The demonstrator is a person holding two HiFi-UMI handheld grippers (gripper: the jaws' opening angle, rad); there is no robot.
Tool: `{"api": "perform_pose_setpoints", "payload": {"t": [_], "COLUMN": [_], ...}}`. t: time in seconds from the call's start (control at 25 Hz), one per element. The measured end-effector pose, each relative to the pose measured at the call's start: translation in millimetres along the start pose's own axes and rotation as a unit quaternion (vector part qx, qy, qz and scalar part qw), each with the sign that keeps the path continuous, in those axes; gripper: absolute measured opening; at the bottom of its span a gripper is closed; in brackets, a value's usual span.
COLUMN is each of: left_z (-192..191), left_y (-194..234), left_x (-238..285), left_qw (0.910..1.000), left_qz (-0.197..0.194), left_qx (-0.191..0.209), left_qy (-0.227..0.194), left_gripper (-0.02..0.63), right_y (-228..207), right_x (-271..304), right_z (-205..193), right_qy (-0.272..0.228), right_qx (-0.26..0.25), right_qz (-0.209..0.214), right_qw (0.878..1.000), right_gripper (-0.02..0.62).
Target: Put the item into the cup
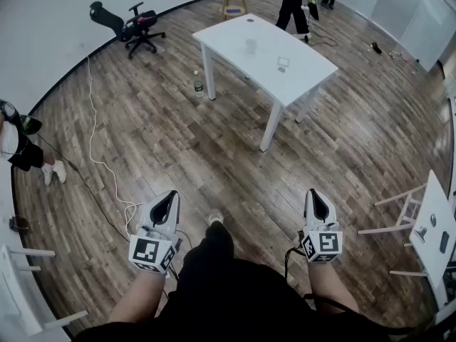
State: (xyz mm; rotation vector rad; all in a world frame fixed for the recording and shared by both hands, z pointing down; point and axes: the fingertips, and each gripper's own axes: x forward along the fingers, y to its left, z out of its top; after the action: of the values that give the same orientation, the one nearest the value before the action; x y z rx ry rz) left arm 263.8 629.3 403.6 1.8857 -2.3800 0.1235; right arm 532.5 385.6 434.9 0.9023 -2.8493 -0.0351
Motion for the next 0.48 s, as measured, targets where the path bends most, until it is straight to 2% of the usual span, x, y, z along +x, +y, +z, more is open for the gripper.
{"api": "perform_pose_setpoints", "payload": {"t": [0.2,0.48], "left_z": [10.1,21.9], "left_y": [42.7,85.2], "left_x": [42.7,98.9], "left_qw": [0.9999,0.9987], "left_qz": [-0.016,-0.046], "left_qx": [-0.004,-0.015], "left_qy": [-0.001,-0.015], "left_gripper": [-0.002,-0.002], "right_y": [5.1,9.3], "right_x": [42.1,107.5], "right_z": [10.1,40.0], "right_qy": [0.006,0.001], "right_qx": [0.018,0.005], "right_qz": [-0.022,-0.040], "right_qw": [1.000,0.999], "right_gripper": [0.002,0.002]}}
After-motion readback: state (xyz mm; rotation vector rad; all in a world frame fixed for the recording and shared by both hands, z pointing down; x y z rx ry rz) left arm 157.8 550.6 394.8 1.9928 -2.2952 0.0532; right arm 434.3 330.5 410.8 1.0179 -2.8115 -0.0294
